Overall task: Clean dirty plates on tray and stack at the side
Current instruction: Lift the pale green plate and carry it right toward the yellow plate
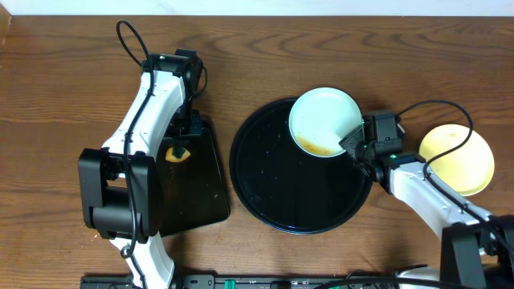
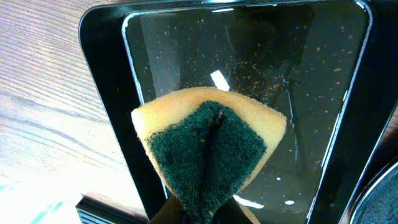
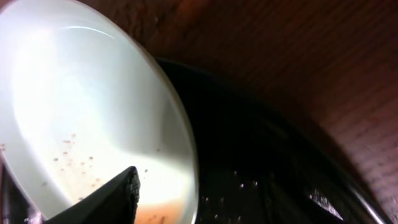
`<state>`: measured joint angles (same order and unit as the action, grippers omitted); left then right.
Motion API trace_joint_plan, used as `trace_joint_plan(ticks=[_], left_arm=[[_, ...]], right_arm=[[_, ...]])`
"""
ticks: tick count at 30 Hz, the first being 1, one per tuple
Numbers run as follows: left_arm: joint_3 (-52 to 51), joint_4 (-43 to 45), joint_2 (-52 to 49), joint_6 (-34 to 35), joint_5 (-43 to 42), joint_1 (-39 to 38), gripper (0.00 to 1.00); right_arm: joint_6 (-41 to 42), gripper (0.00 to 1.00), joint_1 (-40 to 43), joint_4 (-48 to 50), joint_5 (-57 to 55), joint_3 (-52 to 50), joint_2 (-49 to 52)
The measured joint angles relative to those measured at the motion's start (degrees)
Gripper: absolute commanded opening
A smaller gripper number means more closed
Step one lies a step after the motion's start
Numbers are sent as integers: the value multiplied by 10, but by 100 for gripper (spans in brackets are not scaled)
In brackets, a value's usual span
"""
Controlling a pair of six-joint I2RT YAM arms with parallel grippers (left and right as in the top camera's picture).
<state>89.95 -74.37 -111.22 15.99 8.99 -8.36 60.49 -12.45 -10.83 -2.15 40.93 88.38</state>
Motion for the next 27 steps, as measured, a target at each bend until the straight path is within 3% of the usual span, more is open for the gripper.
trace_joint_plan(ticks=[7, 10, 12, 13, 14, 27], left_arm=[[0, -2, 0, 0, 0, 0, 8], [0, -2, 0, 0, 0, 0, 8], [0, -2, 0, 0, 0, 0, 8], [0, -2, 0, 0, 0, 0, 8], [0, -2, 0, 0, 0, 0, 8], [0, -7, 0, 0, 0, 0, 8]], right_arm=[[-7, 59, 0, 25, -3, -1, 36], [-9, 53, 0, 40, -5, -1, 43], [-15, 37, 0, 50, -8, 0, 50], [-17, 22, 0, 55, -9, 0, 53], [-19, 1, 0, 59, -10, 0, 57], [-76, 1, 0, 74, 7, 3, 68]])
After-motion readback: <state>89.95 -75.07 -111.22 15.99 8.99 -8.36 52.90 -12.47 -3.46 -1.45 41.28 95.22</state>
